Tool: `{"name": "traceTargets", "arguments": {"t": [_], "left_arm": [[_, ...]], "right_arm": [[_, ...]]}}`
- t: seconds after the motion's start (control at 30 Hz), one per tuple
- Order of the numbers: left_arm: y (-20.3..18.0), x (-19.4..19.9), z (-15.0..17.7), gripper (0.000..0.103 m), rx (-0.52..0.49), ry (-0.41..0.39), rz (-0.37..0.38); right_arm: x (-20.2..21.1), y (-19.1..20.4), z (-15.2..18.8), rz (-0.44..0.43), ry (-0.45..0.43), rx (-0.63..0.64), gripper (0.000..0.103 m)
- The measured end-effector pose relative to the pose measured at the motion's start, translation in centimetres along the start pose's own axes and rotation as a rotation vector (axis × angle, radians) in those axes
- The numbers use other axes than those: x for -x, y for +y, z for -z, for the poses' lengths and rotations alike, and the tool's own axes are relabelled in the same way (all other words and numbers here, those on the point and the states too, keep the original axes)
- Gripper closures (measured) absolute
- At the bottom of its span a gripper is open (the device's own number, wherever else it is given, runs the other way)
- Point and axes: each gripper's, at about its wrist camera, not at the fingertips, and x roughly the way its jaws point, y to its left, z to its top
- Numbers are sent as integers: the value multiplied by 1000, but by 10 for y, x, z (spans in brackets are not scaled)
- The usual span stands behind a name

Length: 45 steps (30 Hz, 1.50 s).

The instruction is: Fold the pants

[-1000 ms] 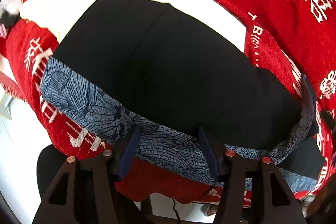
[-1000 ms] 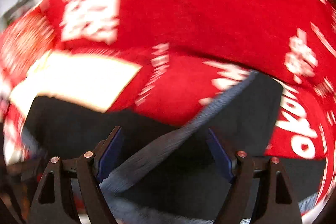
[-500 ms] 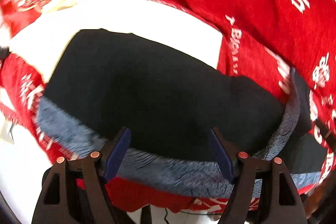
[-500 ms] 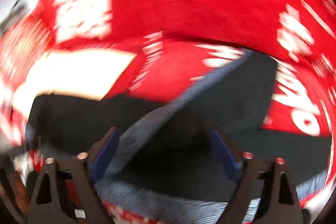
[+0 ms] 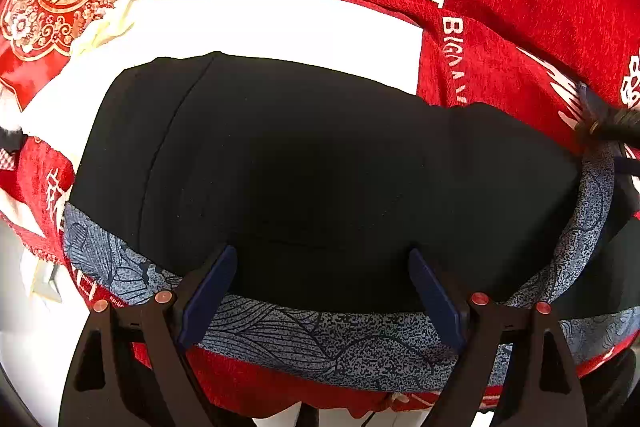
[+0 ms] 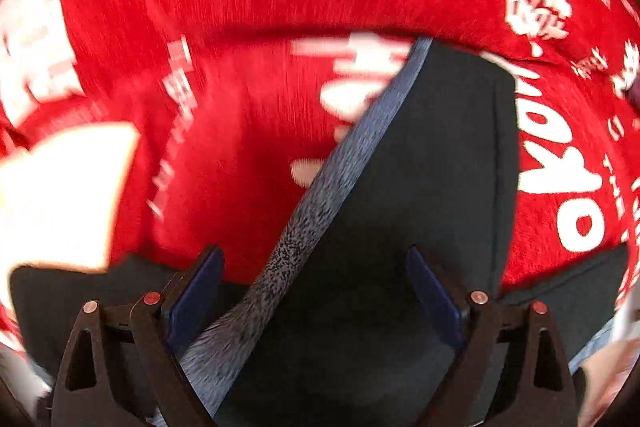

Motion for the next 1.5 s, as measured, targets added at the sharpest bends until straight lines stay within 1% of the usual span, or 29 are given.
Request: {"name": "traceTargets", "arguments": {"t": [0.03, 0.07, 0.1, 0.13, 0.17, 0.27, 0.37, 0.43, 0.5, 0.57, 0.6, 0.67, 0.77, 0.8, 0.83, 0.9, 0.93, 0.97, 1.03, 1.13, 1.2, 1.23, 1.3, 1.33, 1.37, 1.4, 1.43, 1.47, 1.5], "left_arm": [[1, 1, 0, 15, 2, 2, 5], [2, 1, -1, 15, 5, 4, 11], [3, 0, -1, 15, 6, 3, 15], [4, 0, -1, 15, 5, 3, 13], [4, 0, -1, 15, 1, 4, 9], [-1, -3, -2, 15, -11, 4, -6], [2, 0, 0, 15, 8, 10, 13], [8, 2, 0, 15, 31, 15, 44], [12, 5, -1, 15, 55, 27, 74], [12, 9, -3, 15, 82, 40, 119], [9, 12, -4, 15, 94, 44, 165], [-1, 16, -7, 15, 83, 43, 220], [-29, 19, -13, 15, 25, 19, 231], [-36, 18, -14, 15, 8, 24, 246], [-45, 16, -14, 15, -10, 33, 250], [-59, 9, -12, 15, -36, 64, 229], [-63, 5, -9, 15, -45, 78, 228], [-68, 2, -7, 15, -52, 91, 225], [-71, -1, -1, 15, -59, 102, 215], [-72, -4, 4, 15, -69, 102, 206], [-71, -5, 6, 15, -73, 102, 206], [-71, -5, 5, 15, -69, 103, 208], [-70, -10, 3, 15, -66, 109, 208], [-70, -12, 3, 15, -65, 112, 209], [-68, -14, 1, 15, -66, 116, 209], [-67, -15, 1, 15, -65, 118, 214], [-66, -16, 1, 15, -64, 117, 223], [-66, -16, 2, 15, -63, 114, 230], [-65, -16, 2, 15, -63, 113, 236]], "right_arm": [[-7, 1, 4, 25, 24, 20, 49], [-12, 1, 9, 55, 38, 37, 58], [-12, -1, 14, 46, 23, 35, 64], [-3, -6, 20, -5, -24, 16, 84], [4, -10, 25, -48, -52, 7, 88], [33, -33, 49, -120, -149, -31, 94], [61, -57, 77, -170, -207, -93, 95], [79, -76, 110, -208, -249, -137, 95], [88, -90, 145, -211, -265, -138, 96], [87, -99, 169, -188, -253, -117, 96], [83, -104, 178, -184, -232, -116, 96], [70, -122, 192, -187, -176, -161, 96], [56, -142, 191, -216, -96, -232, 96], [63, -142, 185, -215, -116, -242, 95], [70, -139, 180, -216, -149, -229, 92], [90, -123, 163, -222, -235, -167, 50], [97, -114, 154, -232, -265, -145, 5], [102, -107, 147, -240, -289, -129, 1], [110, -87, 125, -258, -352, -97, 1], [110, -48, 86, -182, -388, -38, 1], [95, -22, 61, -143, -322, 23, 1], [77, -7, 46, -86, -250, 44, 1], [45, 11, 27, 17, -155, 65, 1], [22, 18, 18, 85, -101, 88, 10], [3, 19, 14, 106, -55, 105, 76], [-12, 10, 14, 88, -14, 88, 96], [-13, -3, 20, 46, -16, 50, 95], [-6, -20, 25, -29, -50, 2, 96], [1, -29, 28, -58, -65, -16, 96]]}}
